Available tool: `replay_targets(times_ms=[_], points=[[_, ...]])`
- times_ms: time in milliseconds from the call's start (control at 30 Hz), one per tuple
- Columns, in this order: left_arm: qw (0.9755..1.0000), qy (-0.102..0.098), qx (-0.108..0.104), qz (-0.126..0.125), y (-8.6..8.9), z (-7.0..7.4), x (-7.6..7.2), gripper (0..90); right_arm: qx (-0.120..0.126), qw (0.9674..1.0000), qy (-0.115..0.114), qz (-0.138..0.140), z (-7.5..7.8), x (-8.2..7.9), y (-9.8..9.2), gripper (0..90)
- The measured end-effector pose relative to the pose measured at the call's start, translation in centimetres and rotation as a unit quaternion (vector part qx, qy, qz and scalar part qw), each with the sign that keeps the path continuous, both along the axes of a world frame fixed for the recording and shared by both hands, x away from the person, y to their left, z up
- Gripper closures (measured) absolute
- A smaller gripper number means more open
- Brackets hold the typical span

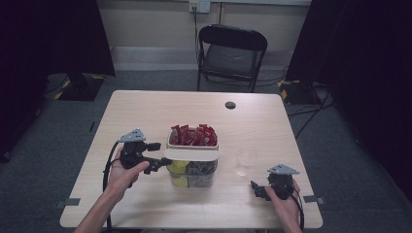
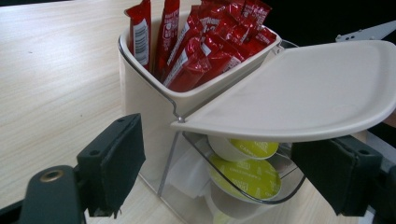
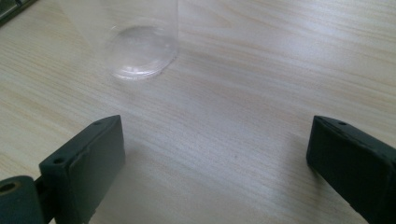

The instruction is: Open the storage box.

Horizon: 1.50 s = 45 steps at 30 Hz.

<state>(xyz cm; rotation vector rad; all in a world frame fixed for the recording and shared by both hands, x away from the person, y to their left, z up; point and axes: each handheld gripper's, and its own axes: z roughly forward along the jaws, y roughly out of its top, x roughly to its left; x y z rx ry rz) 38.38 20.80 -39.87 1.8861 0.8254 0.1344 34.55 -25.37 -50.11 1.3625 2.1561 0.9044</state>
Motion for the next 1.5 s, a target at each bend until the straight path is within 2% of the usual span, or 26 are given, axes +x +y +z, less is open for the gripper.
replay_targets(times_ms=[133, 200, 233, 400, 500, 667, 733, 933, 1233, 1333, 1500], points=[[1.0000, 0.000, -0.001, -0.004, -0.2, 0.1, 0.2, 19.0, 0.000, 1.0000, 0.000, 0.000, 0.0, 0.0, 0.0, 3.8], [0.9999, 0.002, 0.011, -0.003, -0.5, 0.2, 0.4, 19.2, 0.000, 1.0000, 0.000, 0.001, 0.0, 0.0, 0.0, 3.7], [0.9999, -0.004, 0.016, -0.002, -0.5, 0.3, 0.4, 19.3, 0.000, 1.0000, 0.000, 0.001, 0.0, 0.0, 0.0, 3.7], [1.0000, 0.001, -0.001, -0.001, -0.5, 0.4, 1.0, 18.6, 0.000, 1.0000, 0.001, 0.002, 0.0, 0.0, 0.0, 3.7], [1.0000, 0.003, 0.004, -0.002, -0.6, 0.6, 1.3, 18.5, 0.000, 1.0000, 0.001, 0.002, 0.0, 0.0, 0.0, 3.7], [0.9999, -0.004, 0.011, -0.006, -1.0, 0.9, 1.3, 18.2, 0.000, 1.0000, 0.001, 0.002, 0.0, 0.0, 0.0, 3.8], [1.0000, -0.002, 0.000, -0.003, -1.0, 0.9, 1.6, 17.8, 0.000, 1.0000, 0.001, 0.002, 0.0, 0.0, 0.0, 3.7], [0.9999, -0.003, -0.004, -0.009, -0.9, 1.0, 2.2, 17.2, 0.000, 1.0000, 0.001, 0.002, 0.0, 0.0, 0.0, 3.7], [1.0000, 0.001, -0.003, -0.002, -0.9, 1.0, 2.9, 17.0, 0.000, 1.0000, 0.001, 0.002, 0.0, 0.0, 0.0, 3.8], [0.9999, 0.003, -0.009, 0.011, -0.7, 1.0, 3.1, 17.1, 0.000, 1.0000, 0.001, 0.002, 0.0, 0.0, 0.0, 3.8], [0.9996, 0.007, -0.006, 0.028, -0.3, 0.8, 3.5, 17.5, 0.000, 1.0000, 0.001, 0.003, 0.0, 0.0, 0.0, 3.8]])
